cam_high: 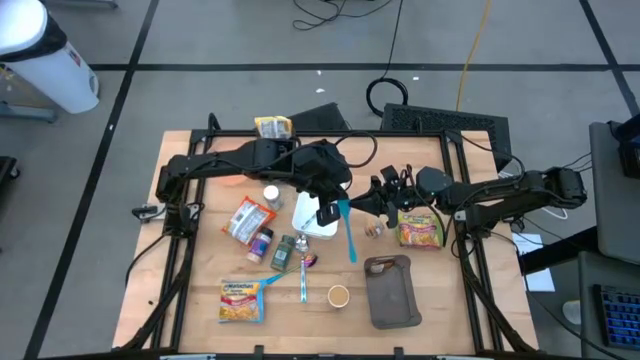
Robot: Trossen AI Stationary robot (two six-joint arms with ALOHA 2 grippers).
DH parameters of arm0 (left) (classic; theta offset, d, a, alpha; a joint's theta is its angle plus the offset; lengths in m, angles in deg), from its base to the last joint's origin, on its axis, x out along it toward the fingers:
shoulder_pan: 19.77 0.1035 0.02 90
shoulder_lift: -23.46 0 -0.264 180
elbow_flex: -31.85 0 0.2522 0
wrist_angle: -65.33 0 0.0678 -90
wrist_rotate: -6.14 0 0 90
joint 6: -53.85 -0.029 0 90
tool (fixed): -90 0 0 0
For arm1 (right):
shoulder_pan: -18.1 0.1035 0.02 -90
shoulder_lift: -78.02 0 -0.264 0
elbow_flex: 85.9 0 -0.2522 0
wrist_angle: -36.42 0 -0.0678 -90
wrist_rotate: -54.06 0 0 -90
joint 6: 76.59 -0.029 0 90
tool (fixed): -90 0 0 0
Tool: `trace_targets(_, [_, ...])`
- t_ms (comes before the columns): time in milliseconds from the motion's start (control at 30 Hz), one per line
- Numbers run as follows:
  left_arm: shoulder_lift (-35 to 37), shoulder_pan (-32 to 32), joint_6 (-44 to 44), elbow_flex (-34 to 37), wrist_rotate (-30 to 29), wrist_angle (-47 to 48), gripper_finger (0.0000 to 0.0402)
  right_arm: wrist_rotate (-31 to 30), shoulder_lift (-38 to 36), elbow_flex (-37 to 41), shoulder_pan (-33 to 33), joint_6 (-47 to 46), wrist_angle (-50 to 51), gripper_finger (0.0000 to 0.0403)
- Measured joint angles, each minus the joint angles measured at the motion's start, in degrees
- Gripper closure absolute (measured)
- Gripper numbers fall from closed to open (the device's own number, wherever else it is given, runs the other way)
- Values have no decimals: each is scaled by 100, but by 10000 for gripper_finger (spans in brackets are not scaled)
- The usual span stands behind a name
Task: Pick & Place Food Item
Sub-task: Put the blue baby spoon into the white bin
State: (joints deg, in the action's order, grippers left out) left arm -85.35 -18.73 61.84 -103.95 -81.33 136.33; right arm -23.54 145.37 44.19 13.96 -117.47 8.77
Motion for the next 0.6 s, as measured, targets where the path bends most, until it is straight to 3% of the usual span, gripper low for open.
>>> trace_targets(600, [2,28,157,0,55,-58,379,-44,0,0,0,127,2,402])
